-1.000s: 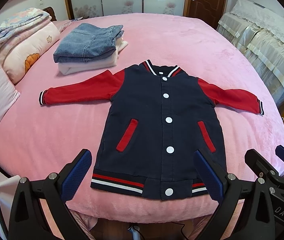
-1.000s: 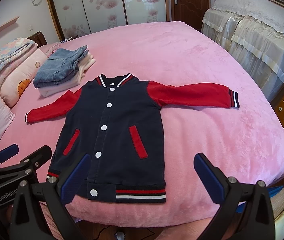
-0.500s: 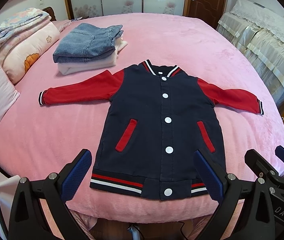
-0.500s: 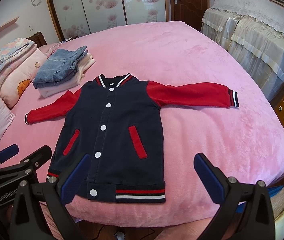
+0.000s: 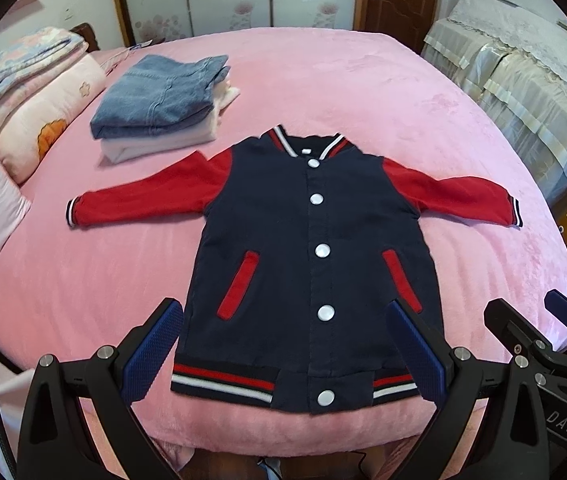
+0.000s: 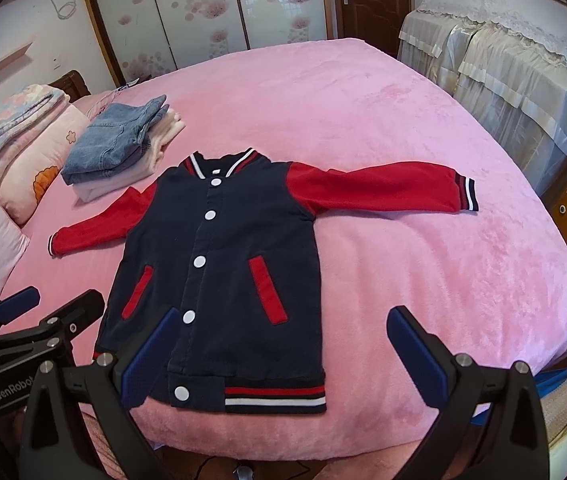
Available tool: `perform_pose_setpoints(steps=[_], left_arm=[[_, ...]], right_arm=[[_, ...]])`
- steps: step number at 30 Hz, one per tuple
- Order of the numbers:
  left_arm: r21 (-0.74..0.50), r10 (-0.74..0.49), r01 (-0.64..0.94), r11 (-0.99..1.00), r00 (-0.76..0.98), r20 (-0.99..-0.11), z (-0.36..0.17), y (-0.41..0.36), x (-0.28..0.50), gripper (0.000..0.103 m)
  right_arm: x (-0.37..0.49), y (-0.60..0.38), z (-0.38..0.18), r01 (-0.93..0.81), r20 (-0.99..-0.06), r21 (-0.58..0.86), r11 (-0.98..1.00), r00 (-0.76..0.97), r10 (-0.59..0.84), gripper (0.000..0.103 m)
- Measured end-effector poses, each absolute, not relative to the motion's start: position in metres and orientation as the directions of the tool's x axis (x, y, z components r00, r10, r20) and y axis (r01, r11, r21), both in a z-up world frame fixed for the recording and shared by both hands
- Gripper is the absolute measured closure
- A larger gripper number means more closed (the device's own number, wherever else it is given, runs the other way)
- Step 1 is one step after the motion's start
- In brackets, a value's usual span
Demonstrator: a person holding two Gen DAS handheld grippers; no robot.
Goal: Fold large clothes
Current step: 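Move the right tool to the red sleeve cuff and grasp it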
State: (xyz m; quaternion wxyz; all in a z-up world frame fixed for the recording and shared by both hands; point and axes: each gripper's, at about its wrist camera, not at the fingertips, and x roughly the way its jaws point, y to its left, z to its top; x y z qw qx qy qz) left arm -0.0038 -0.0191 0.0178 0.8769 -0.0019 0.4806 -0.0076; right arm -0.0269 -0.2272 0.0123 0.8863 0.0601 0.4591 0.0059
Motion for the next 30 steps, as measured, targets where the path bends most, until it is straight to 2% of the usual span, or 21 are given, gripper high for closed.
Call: perform_pose_setpoints(steps=[18,24,30], left_arm=[[-0.008,-0.087,0.126,0.992,0.632,-0.77,0.037,-0.084,0.083,0.003],[-0.002,-0.137,0.205,0.979,0.646,-0.751,0.03,-0.118,0.117,0.003],[-0.046,-0.199,0.26,0.964,0.602,-0.773,0.008,-0.152,0.154,0.003]], right_arm=[[0.027,-0.318,0.022,0.179,-0.751,0.126,0.976,0.66,-0.024,0.0],[0.052,-0.369,0.009,0.27,-0.755,0.133,0.954,0.65,-0.078,0.0],[0.077,-0.434,-0.025,0.355,-0.779,0.216,0.909,0.625,-0.059,0.001]])
